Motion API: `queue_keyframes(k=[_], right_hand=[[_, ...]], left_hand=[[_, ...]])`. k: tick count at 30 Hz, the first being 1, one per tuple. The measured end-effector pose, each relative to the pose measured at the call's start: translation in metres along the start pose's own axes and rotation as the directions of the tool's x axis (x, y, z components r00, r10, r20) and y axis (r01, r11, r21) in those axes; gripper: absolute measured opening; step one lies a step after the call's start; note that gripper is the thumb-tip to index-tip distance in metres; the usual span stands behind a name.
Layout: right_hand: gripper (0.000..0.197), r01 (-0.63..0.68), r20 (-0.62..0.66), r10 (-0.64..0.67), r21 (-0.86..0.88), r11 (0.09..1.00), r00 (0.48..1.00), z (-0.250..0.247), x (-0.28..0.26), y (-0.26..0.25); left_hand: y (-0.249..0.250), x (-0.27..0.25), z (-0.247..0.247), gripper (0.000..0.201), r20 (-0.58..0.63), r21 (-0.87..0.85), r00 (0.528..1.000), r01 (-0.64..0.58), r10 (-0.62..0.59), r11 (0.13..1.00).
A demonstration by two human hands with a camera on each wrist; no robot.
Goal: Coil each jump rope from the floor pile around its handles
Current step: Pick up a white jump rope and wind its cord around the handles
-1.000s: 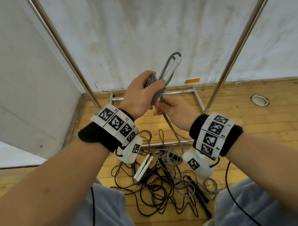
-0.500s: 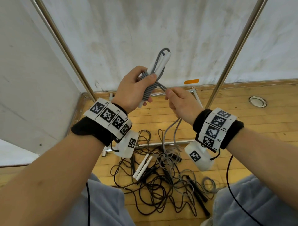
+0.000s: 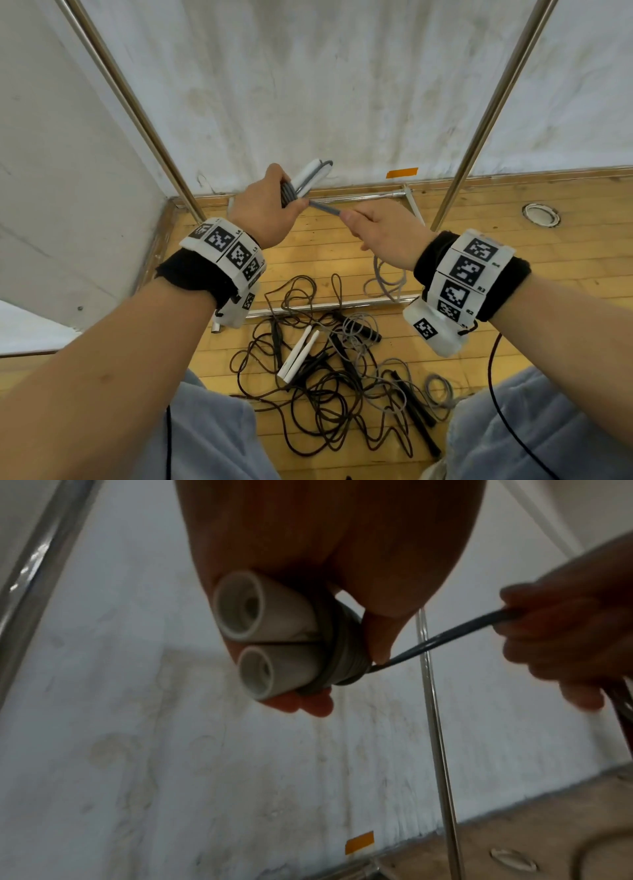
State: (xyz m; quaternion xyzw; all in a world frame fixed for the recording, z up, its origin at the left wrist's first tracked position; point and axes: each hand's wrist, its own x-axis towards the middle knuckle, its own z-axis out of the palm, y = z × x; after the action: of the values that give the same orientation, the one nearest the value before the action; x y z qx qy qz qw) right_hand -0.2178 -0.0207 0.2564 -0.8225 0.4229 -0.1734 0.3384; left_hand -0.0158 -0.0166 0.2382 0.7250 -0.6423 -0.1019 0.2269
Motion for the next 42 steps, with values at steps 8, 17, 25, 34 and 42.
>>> queue_keyframes(k=[8,17,25,34,42], right_hand=[[0.03,0.065,-0.018,-0.068,-0.152,0.986,0.998,-0.011,-0.002,0.004],[0.032,0.02,-0.205,-0.075,-0.26,0.965,0.976,-0.019,0.01,0.015],[0.038,-0.097,-0.078,0.091,-0.081,0.992,0.993,-0.037,0.021,0.031],[0.028,-0.004,-0.109,0.024,0.177,0.984,0.994,-0.007,0.013,0.022],[0.043,0.083,-0.204,-0.059,0.108,0.991,0.977,0.009,0.014,0.005]], left_hand=[[0.009,-0.009,0.023,0.017,0.283,0.209,0.952,-0.177,0.113,0.962],[0.041,-0.032,0.037,0.036,0.301,0.234,0.896,-0.401,0.326,0.886],[0.045,-0.042,0.023,0.023,0.179,-0.026,0.886,-0.429,0.427,0.903],[0.048,-0.037,-0.002,0.008,0.099,-0.618,0.981,-0.073,0.169,0.783],[0.045,-0.024,-0.016,0.015,0.09,-0.739,0.995,0.036,0.046,0.672]])
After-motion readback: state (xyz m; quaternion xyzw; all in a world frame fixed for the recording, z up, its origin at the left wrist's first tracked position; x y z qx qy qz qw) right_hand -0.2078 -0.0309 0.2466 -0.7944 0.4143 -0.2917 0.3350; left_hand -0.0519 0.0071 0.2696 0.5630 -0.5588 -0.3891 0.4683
